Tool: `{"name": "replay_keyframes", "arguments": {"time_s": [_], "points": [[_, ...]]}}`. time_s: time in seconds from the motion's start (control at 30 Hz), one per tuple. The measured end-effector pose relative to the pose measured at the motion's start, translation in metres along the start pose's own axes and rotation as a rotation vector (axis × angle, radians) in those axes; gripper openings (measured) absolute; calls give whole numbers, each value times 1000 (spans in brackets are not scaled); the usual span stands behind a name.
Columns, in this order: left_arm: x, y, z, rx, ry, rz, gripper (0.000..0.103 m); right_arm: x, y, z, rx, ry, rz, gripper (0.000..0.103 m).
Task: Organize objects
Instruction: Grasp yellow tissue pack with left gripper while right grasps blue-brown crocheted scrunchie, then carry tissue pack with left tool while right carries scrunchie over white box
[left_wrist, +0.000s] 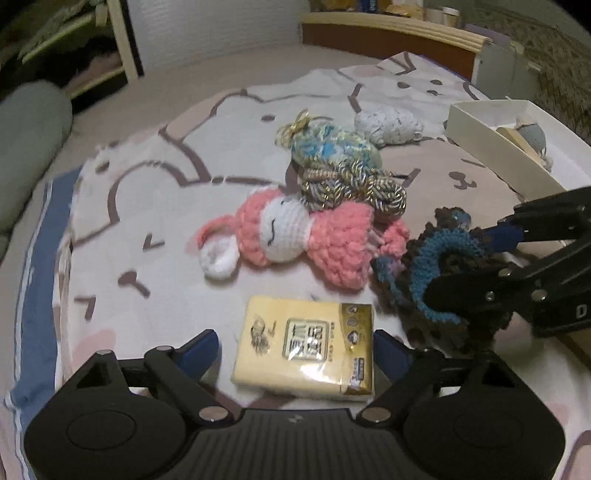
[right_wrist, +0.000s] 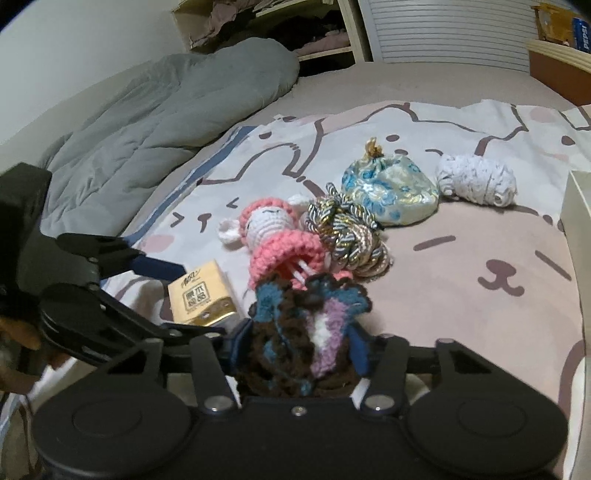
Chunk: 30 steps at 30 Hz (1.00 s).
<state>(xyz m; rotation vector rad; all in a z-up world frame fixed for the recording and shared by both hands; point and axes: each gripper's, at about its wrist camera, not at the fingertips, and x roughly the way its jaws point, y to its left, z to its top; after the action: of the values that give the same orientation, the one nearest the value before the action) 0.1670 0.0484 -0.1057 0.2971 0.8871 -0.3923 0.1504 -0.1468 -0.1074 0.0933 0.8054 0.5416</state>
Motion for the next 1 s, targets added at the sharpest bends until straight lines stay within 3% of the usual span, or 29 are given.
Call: {"name": "replay_keyframes", "arguments": {"time_s": [0.07, 0.27, 0.6, 1.0], "points": [[3, -3, 1, 7, 6, -12, 74, -1, 0, 1, -4, 6, 0, 49], [1, -4, 2, -12, 32, -4, 73, -5, 0, 4, -12, 11, -4, 42], [-37, -2, 18, -139, -34, 55, 73, -31, 4, 19, 7, -42, -30, 18], [-71, -12, 28, -217, -73, 88, 73, -69, 12, 33, 23, -111, -59, 16]]}}
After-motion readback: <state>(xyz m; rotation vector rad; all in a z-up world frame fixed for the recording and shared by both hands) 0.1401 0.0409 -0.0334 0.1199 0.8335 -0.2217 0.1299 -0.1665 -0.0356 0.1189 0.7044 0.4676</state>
